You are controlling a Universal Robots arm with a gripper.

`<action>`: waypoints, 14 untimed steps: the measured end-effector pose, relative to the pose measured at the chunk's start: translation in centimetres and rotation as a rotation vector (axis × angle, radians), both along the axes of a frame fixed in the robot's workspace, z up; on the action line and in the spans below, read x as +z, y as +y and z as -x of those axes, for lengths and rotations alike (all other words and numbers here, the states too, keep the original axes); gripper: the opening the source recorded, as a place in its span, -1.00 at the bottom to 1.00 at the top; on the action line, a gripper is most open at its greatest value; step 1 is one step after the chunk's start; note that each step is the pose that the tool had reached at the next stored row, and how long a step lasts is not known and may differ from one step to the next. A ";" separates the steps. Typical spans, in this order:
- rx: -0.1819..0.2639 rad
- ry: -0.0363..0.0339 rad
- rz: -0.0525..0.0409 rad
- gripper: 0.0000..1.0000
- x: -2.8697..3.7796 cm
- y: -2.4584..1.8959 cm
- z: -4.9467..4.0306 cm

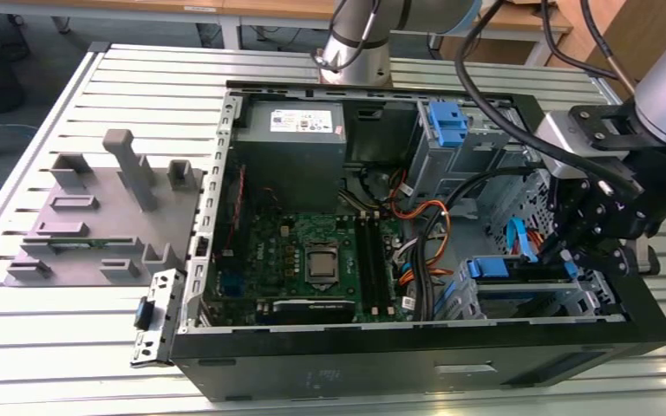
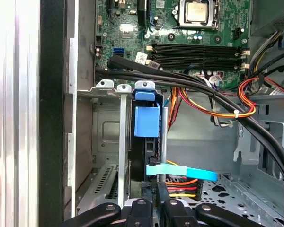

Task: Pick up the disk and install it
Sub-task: 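Insert the second disk wire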

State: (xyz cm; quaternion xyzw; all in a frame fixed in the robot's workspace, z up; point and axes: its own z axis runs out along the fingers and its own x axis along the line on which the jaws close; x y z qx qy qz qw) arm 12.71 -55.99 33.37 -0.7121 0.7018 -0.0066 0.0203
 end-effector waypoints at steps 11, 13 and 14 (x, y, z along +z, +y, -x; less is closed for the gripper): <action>0.000 0.0001 -0.0007 -0.67 0.06 0.02 0.00; 0.000 0.0001 0.0002 -0.67 0.09 0.02 0.00; 0.000 0.0000 0.0005 -0.67 0.09 0.02 0.00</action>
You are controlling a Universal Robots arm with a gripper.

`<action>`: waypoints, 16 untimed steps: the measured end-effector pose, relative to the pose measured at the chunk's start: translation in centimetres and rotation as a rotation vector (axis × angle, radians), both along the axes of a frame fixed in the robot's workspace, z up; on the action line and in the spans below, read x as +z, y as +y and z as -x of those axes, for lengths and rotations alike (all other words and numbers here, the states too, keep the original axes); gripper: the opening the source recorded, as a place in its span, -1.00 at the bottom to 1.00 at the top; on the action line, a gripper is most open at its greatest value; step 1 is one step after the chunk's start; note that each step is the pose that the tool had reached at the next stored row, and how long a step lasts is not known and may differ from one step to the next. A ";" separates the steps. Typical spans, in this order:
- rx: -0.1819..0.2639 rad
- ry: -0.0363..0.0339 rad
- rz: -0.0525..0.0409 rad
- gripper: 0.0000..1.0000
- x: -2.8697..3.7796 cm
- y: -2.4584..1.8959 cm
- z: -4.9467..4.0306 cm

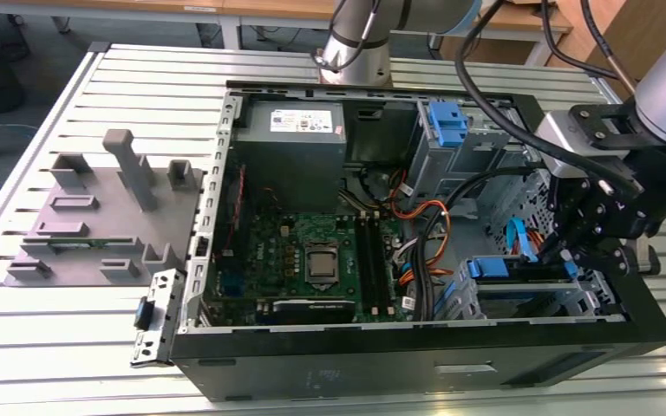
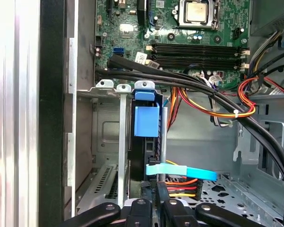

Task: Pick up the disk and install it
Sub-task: 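Insert the second disk wire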

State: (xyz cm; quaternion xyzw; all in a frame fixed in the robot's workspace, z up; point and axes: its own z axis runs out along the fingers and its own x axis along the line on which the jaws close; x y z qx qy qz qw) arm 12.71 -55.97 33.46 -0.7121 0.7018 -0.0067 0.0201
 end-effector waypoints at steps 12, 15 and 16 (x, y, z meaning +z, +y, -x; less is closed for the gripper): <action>0.000 0.0000 0.0012 -0.67 0.04 -0.03 -0.01; 0.000 0.0000 0.0012 -0.67 0.03 -0.03 0.01; -0.001 0.0000 0.0012 -0.67 0.03 -0.03 0.01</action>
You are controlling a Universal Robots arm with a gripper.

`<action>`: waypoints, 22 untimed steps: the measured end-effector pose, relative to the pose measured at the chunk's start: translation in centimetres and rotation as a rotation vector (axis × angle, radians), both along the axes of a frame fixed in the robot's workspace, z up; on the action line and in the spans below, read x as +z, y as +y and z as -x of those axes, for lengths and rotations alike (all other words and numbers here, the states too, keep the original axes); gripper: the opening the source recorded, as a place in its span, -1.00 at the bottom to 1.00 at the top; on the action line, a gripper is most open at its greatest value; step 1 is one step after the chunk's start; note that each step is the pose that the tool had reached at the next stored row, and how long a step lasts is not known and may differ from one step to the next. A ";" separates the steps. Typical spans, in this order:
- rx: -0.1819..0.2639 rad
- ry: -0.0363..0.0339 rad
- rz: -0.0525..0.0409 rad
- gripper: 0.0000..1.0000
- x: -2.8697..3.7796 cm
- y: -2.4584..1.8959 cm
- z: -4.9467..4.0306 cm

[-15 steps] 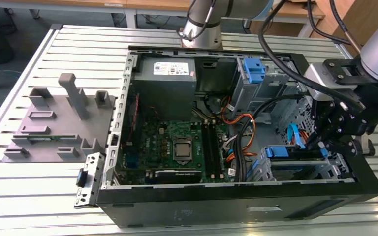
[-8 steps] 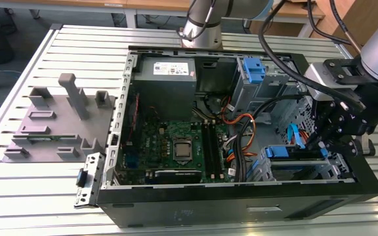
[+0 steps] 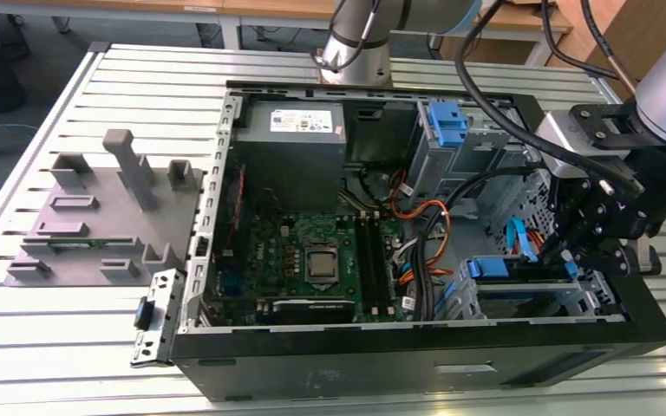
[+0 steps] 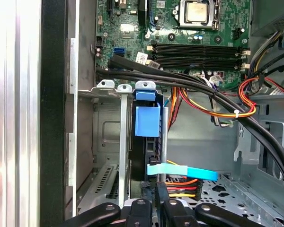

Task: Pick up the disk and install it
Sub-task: 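Insert the second disk wire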

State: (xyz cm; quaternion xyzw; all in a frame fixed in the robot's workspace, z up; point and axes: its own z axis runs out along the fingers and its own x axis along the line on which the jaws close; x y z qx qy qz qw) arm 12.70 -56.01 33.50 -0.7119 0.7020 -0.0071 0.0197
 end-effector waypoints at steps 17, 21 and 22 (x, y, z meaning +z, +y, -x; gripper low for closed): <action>-0.006 0.0000 -0.0001 -0.67 0.12 -0.11 0.00; -0.008 0.0000 -0.0004 -0.67 0.03 -0.17 0.00; -0.008 0.0000 -0.0002 -0.67 -0.03 -0.18 0.00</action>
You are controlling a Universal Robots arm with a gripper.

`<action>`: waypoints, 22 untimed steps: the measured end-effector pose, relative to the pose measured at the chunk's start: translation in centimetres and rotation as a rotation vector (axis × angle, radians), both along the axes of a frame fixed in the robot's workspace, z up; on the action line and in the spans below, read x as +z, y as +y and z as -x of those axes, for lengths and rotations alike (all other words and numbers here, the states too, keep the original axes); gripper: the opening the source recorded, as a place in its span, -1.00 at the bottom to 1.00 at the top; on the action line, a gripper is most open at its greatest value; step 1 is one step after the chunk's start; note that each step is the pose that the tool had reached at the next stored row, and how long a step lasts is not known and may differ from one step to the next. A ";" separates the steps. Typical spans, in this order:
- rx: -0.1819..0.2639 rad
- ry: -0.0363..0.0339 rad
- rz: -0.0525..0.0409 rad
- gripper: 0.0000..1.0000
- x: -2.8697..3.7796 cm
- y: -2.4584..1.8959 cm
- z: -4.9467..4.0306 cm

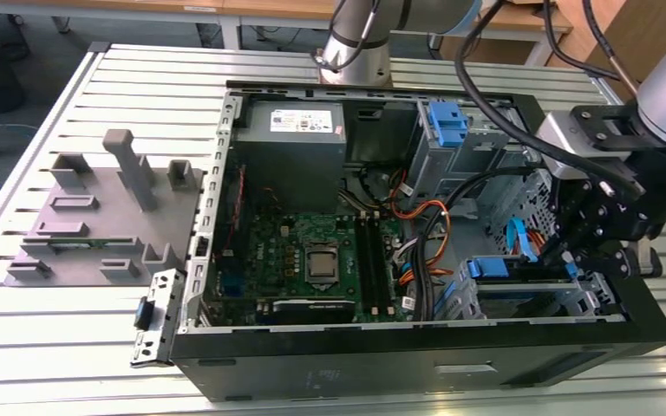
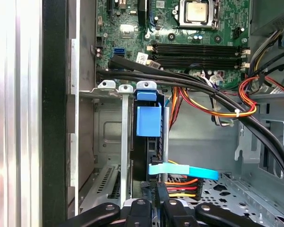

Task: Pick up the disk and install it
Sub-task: 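Insert the second disk wire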

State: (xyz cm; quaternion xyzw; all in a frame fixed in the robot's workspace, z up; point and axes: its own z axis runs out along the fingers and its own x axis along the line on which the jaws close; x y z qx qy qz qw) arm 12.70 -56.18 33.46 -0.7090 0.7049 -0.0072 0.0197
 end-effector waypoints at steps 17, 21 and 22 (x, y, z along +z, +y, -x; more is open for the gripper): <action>0.000 0.0000 0.0001 -0.67 -0.48 0.00 0.00; 0.000 0.0000 -0.0002 -0.65 -0.50 0.00 0.00; 0.000 0.0000 -0.0001 -0.53 -0.50 0.00 0.00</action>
